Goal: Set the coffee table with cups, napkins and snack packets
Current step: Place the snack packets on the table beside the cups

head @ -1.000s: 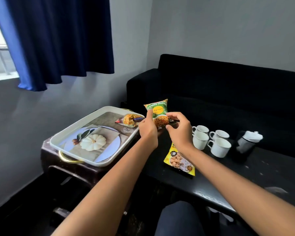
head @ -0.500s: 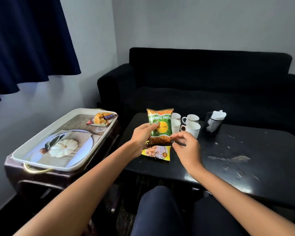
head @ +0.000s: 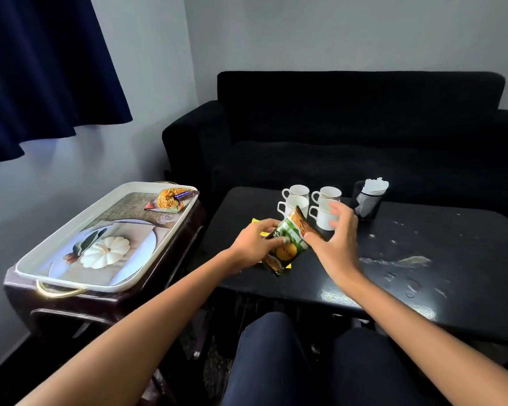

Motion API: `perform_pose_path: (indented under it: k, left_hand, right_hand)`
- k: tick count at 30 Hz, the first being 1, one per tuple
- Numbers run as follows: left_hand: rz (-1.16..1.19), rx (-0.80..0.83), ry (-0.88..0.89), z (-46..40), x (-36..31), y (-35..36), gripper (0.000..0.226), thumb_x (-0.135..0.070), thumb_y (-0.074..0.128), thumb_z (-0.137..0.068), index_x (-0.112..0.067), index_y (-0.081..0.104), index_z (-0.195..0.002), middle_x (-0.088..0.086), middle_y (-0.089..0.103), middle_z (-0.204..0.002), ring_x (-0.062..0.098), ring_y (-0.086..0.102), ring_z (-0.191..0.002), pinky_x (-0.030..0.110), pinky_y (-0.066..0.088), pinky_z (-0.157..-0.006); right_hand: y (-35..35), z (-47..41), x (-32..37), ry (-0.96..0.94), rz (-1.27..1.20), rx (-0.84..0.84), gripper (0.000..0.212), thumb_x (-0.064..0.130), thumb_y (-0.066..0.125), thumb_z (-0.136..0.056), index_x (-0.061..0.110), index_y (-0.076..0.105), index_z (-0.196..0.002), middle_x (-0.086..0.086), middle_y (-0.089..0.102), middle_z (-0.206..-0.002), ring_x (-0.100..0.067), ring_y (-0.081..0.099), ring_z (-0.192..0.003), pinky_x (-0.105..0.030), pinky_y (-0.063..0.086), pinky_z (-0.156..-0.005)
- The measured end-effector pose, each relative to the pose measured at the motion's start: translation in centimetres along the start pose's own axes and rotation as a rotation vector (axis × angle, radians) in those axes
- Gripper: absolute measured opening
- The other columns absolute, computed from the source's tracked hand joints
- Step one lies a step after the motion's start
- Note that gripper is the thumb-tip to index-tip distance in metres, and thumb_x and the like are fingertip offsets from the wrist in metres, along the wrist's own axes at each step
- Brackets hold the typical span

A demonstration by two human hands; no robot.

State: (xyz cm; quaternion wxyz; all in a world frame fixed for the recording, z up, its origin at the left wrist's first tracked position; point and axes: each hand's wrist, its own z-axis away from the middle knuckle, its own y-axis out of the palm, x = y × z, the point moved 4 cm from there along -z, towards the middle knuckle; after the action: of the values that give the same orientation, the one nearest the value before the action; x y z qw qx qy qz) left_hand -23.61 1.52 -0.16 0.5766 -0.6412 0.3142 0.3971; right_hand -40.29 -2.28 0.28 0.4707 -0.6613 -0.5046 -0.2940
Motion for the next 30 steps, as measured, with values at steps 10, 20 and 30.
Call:
perform_pose_path:
  k: [10,20,30]
  left_hand:
    - [-0.610,0.168,0.100,0.3,-0.6,1.2,0.048,-0.040,0.063,-0.087,-0.034,0.050,-0.133,-0.005,0.049,-0.139,0.018,0.044,-0.128,0.046,0.028,-0.106]
    - [-0.194,-0.148,-0.013,0.0,-0.1,-0.8,0.054,-0.046,0.050,-0.093,-0.023,0.037,-0.141,0.006,0.033,-0.145,0.022,0.039,-0.129,0.040,0.034,-0.108]
    - [0.548,0.008,-0.404,0.4,0.8,2.1,0.048,-0.048,0.050,-0.094,-0.014,0.048,-0.129,0.006,0.059,-0.128,0.017,0.062,-0.098,0.034,0.050,-0.077]
  right_hand:
    - [0.4,-0.1,-0.3,-0.021,0.123,0.475,0.024,0.010,0.069,-0.079,0.026,0.071,-0.097,0.012,0.070,-0.100,-0.005,0.062,-0.101,-0.031,0.050,-0.093]
    - [-1.2,0.0,-2.4,0.333,-0.250,0.250,0.017,0.005,0.066,-0.083,0.021,0.069,-0.086,-0.004,0.069,-0.091,-0.013,0.063,-0.082,-0.027,0.050,-0.069]
    - [0.1,2.0,-4.2,0.734,-0.701,0.100,0.013,-0.004,0.056,-0.089,0.009,0.060,-0.090,-0.011,0.065,-0.092,-0.023,0.063,-0.081,-0.040,0.051,-0.070]
